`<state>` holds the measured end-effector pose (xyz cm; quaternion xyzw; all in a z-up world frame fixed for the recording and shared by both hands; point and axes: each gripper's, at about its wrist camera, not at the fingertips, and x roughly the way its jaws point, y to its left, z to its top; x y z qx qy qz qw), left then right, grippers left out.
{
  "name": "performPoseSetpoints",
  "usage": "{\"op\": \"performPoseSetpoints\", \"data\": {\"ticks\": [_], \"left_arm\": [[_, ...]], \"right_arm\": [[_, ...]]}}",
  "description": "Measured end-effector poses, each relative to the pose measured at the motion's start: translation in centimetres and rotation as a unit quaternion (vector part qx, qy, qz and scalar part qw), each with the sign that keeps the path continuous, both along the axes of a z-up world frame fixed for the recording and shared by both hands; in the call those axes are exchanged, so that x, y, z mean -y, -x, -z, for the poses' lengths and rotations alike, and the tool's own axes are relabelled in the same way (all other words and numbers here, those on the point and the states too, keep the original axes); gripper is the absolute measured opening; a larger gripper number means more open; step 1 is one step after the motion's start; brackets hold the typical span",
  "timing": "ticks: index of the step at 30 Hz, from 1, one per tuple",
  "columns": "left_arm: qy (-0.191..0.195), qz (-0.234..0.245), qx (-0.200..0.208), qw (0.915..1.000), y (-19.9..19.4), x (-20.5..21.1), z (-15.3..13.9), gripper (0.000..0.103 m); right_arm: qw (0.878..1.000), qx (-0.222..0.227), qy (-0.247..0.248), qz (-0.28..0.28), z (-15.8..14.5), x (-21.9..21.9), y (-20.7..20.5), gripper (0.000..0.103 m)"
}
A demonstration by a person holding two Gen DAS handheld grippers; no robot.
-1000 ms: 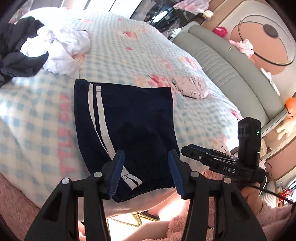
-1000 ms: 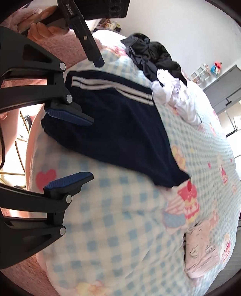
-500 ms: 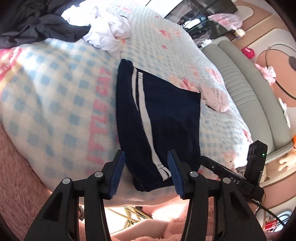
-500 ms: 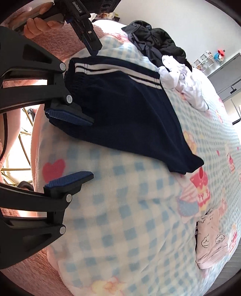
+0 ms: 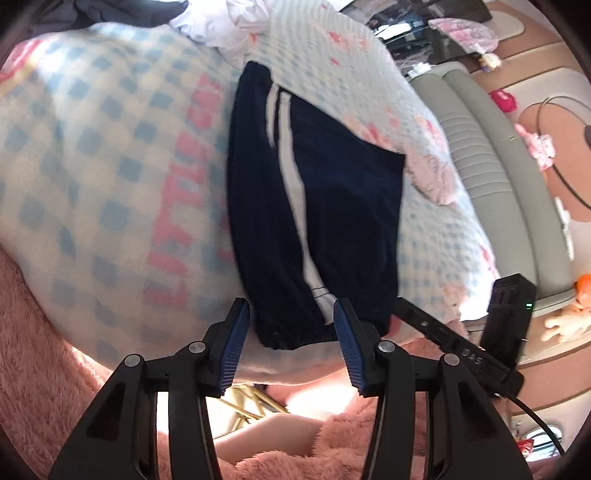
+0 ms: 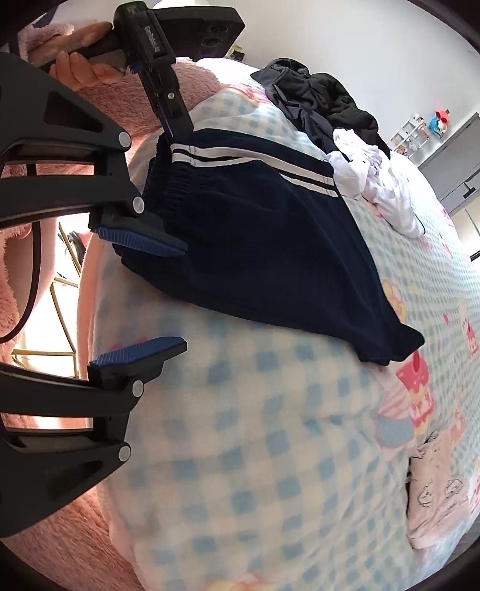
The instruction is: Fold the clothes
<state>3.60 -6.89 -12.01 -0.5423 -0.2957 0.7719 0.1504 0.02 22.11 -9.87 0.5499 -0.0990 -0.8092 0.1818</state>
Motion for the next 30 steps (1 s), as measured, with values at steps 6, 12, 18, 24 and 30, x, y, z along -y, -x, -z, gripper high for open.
{"op": "performPoseSetpoints", "data": {"ticks": [6, 12, 18, 24, 30], "left_arm": [[-0.019, 0.006, 0.007, 0.9998, -0.8, -0.1, 0.4, 0.050], [-0.071, 0.020, 0.029, 0.9969, -0.2, -0.8, 2.5, 0.054], [-0.110, 0.034, -0.033, 0.9928, -1.0, -1.2, -0.6, 0.038], [-0.135, 0.039, -0.057, 0.9885, 0.5, -1.2, -2.9, 0.038], [-0.128, 0.030, -0.068, 0.9889, 1.4, 0.0, -4.1, 0.042]], "right_arm": [[1.000, 0.005, -0.011, -0.004, 0.6, 0.2, -0.7, 0.049], [0.992, 0.066, 0.092, -0.063, 2.7, 1.8, -0.4, 0.058], [0.992, 0.004, 0.086, -0.094, -0.5, 2.9, -1.6, 0.045], [0.989, -0.005, 0.118, -0.089, -2.5, 2.7, -0.4, 0.046], [0.985, -0.007, 0.159, -0.069, -4.1, 2.1, 1.3, 0.047]]}}
